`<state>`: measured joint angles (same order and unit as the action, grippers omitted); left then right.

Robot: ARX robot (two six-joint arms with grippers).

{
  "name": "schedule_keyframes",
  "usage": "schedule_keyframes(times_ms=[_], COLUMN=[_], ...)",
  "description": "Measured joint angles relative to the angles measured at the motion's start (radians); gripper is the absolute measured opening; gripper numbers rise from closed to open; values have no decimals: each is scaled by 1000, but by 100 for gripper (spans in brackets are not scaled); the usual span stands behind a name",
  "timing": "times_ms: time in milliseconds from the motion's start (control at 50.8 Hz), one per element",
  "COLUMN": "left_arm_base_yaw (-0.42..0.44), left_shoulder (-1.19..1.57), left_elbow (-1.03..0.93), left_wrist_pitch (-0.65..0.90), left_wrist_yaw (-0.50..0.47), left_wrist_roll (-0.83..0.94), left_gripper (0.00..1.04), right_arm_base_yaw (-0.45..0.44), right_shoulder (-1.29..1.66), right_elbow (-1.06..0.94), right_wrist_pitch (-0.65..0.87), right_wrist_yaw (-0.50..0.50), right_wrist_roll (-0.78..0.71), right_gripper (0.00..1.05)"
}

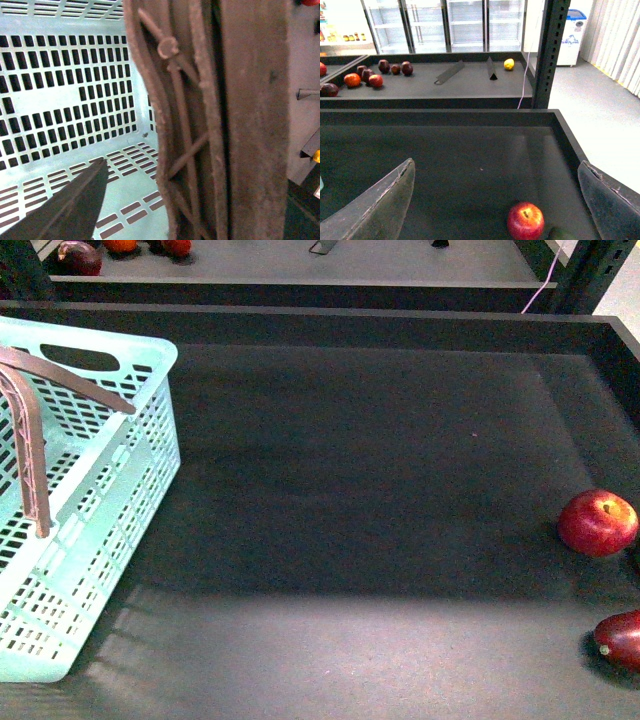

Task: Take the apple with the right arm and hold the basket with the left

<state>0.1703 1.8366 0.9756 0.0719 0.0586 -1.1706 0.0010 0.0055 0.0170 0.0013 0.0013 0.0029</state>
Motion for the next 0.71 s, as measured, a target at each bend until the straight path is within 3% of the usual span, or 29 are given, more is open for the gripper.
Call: schedule_keyframes(times_ms=[177, 374, 708], left_arm_base_yaw=[-5, -22, -49], left_shoulder=[0, -29, -227], left_elbow=[0, -10, -75], left_wrist_pitch=[-2, -8, -35], left_wrist_yaw=[-7, -7, 23], left_wrist_roll=[0, -3, 22], left_gripper=[58, 17, 17], right_arm_base_yaw=[0, 0, 0], right_shoulder=[0, 0, 0], right_elbow=[0, 0, 0], right_wrist_pitch=[0, 0, 0], right_wrist_yaw=[0, 0, 0], right_wrist_roll=[0, 0, 0], right_gripper=[96, 96, 96])
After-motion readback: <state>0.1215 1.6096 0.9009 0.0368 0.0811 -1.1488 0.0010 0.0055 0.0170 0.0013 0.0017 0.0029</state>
